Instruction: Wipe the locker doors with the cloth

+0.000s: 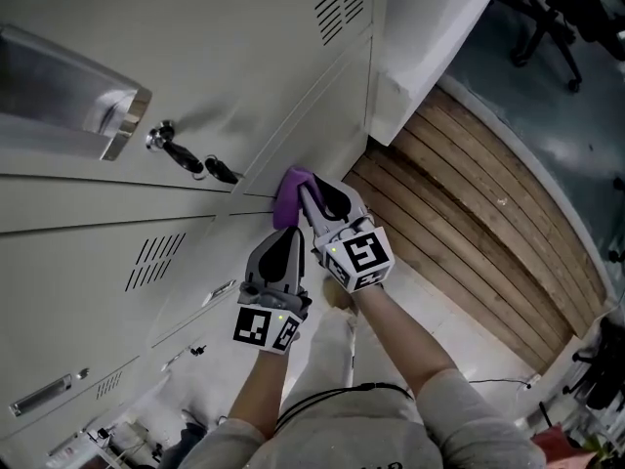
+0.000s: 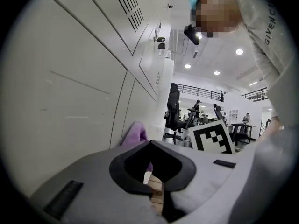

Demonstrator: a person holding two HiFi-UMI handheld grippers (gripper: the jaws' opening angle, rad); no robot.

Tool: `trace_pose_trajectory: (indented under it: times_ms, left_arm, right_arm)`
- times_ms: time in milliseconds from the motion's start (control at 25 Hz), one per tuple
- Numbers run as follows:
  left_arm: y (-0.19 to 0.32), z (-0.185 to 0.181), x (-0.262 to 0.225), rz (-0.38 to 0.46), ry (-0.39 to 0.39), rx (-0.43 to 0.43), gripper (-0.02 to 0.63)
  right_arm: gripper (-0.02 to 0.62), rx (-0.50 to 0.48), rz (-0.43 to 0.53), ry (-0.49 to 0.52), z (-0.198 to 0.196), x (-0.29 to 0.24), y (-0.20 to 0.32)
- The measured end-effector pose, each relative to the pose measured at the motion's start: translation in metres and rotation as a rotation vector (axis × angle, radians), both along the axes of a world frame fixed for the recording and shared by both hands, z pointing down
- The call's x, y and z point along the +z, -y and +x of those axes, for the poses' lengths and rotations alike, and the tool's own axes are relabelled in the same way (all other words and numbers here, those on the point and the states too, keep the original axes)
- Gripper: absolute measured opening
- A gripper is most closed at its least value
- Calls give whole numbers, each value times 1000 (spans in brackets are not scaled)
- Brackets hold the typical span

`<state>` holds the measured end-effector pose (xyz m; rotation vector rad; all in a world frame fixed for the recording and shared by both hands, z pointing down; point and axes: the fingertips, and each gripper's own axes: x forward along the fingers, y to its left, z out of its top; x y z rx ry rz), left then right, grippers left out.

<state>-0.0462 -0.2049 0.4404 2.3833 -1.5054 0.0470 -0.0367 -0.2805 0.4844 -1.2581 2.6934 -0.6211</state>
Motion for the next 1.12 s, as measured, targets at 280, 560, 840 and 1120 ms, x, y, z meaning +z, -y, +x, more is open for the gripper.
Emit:
trace_pose_trajectory:
  times_ms: [280,560,840,1120]
  left_arm:
    - [2,4,6,-9,-2,-5,-2]
    - [0,1,14,-18,2,-30,-2]
    - [1,-1,19,-16,-7,-47,-2]
    - [0,2,22,-20,-5,-43,-2]
  right_arm:
    - [57,45,-42,-30,19,14,29]
    - [57,130,-87,-48,52,37,66]
    - [53,218,-95,-97,91,52,111]
    - [48,264,-89,-158,120,59,144]
